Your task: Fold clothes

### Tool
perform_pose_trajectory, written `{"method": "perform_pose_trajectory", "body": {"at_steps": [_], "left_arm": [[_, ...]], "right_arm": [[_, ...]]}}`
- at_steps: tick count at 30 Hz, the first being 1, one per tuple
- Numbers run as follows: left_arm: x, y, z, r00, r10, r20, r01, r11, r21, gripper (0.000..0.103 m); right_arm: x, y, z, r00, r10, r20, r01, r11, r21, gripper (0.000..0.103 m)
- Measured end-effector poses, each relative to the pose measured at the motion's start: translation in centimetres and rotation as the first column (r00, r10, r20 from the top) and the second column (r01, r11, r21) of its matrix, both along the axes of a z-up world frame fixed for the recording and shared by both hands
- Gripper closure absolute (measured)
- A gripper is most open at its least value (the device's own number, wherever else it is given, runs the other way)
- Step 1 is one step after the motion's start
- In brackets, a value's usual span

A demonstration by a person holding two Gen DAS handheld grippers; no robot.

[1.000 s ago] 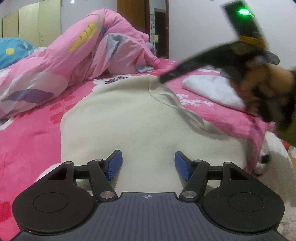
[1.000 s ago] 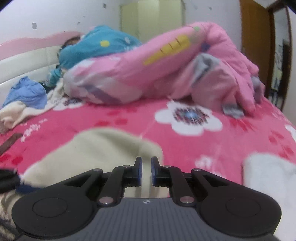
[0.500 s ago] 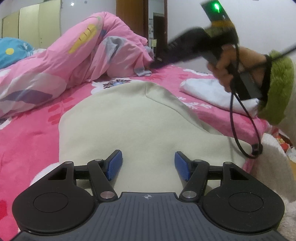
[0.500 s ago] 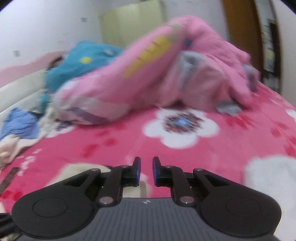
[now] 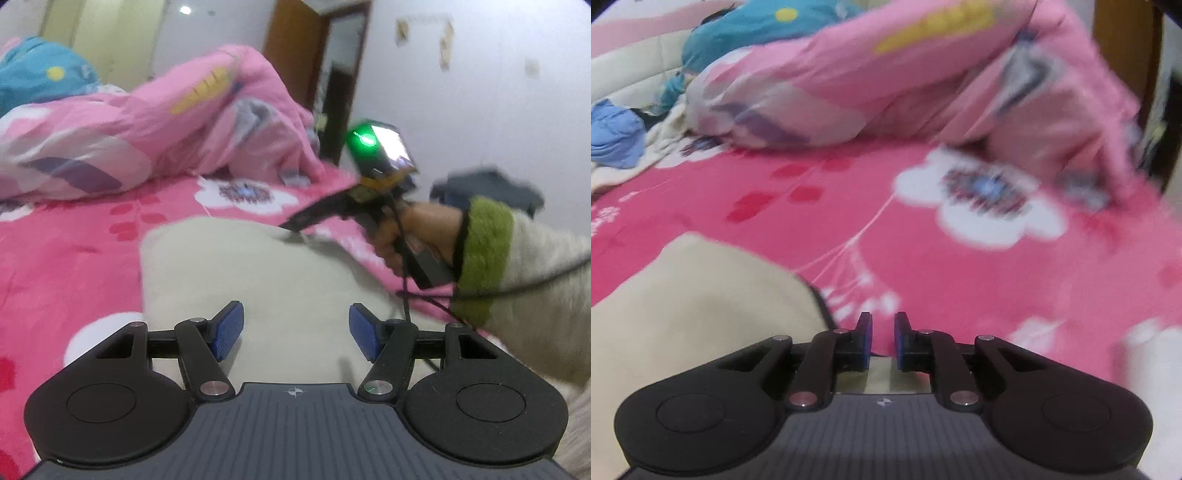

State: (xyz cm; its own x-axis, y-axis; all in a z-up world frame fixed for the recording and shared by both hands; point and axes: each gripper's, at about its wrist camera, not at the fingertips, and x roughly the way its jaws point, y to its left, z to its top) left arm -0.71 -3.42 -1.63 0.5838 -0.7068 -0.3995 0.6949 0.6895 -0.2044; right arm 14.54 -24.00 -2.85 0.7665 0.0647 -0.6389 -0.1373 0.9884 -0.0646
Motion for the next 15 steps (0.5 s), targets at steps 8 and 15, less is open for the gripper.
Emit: {"method": "perform_pose_trajectory", "body": {"at_steps": [8,15], "left_arm": [[2.1,1.5,-1.9,0.99,0.082,-0.116,-0.079,0.996,0.03,0.04],[1.4,0.8,-2.6,0.993,0.048,-0.11,-0.045,0.999,0.027,0.031]], "right_arm": [[-2.2,3.2,5.5,0.985,0.135,0.106,-0.142,0.988,0.066,0.088],[-1.9,3.8,-2.9,0.992,0.113,-0.055,-0.114,0.993,-0.018,0.088]]}}
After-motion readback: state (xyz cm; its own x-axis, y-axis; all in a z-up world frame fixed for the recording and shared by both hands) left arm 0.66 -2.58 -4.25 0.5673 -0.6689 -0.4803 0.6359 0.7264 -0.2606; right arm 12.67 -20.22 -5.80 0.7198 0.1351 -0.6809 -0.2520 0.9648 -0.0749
